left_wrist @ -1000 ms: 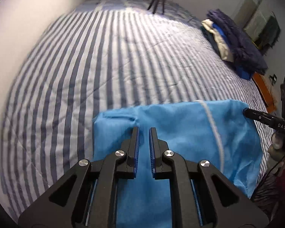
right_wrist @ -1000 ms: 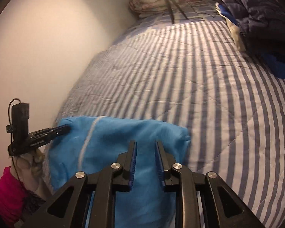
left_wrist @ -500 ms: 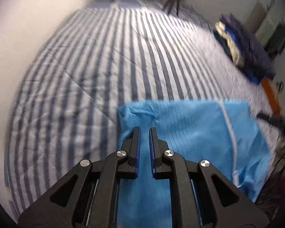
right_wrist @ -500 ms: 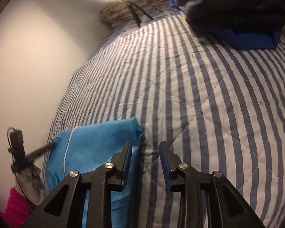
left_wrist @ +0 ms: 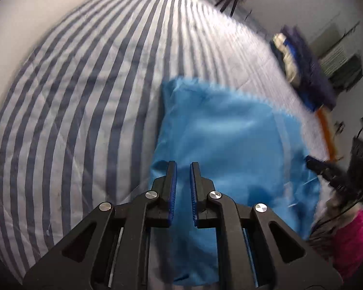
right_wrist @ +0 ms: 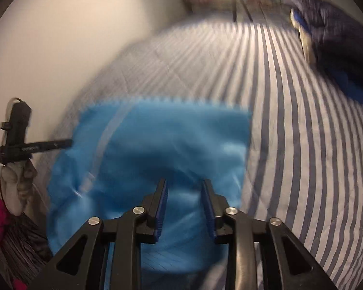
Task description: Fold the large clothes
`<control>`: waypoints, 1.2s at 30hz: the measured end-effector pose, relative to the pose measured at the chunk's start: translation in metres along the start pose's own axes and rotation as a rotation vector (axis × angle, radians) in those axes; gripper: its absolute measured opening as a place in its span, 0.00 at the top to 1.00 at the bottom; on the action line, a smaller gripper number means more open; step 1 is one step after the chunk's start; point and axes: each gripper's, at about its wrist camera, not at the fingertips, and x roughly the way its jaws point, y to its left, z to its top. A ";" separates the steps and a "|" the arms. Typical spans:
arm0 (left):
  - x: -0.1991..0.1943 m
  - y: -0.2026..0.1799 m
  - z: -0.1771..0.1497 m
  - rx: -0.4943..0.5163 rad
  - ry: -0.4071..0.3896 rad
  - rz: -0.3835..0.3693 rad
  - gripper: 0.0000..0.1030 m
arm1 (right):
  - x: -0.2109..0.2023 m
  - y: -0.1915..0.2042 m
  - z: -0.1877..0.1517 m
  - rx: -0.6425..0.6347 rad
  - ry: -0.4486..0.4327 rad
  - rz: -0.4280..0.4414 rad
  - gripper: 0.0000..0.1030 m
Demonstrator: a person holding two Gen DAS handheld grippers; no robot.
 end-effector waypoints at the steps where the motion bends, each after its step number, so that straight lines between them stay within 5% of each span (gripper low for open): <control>1: 0.005 -0.001 -0.004 0.027 0.011 0.025 0.92 | 0.008 -0.005 -0.006 0.003 0.034 -0.017 0.77; 4: 0.000 -0.004 -0.010 0.075 0.002 0.051 0.92 | 0.007 -0.003 -0.014 -0.031 0.056 -0.053 0.78; 8: -0.019 0.006 -0.011 -0.034 -0.014 0.005 0.88 | -0.017 -0.003 -0.015 -0.017 0.025 -0.047 0.68; 10: -0.033 0.018 -0.014 -0.104 -0.035 -0.044 0.54 | -0.029 -0.012 -0.017 0.021 -0.017 -0.039 0.55; 11: -0.040 0.025 -0.014 -0.147 -0.051 -0.077 0.45 | -0.038 -0.018 -0.019 0.047 -0.061 -0.034 0.43; 14: -0.042 0.043 -0.013 -0.242 -0.038 -0.173 0.40 | -0.051 -0.034 -0.021 0.142 -0.135 0.036 0.23; 20: -0.018 0.077 -0.025 -0.419 0.070 -0.297 0.39 | -0.022 -0.071 -0.022 0.326 -0.022 0.216 0.29; 23: -0.020 0.080 -0.025 -0.417 0.064 -0.319 0.39 | -0.004 -0.084 -0.025 0.385 0.024 0.288 0.41; 29: -0.008 0.077 -0.015 -0.403 0.075 -0.349 0.39 | 0.016 -0.099 -0.037 0.481 0.043 0.498 0.47; 36: 0.005 0.052 0.000 -0.321 0.083 -0.332 0.43 | 0.037 -0.083 -0.029 0.464 0.040 0.559 0.56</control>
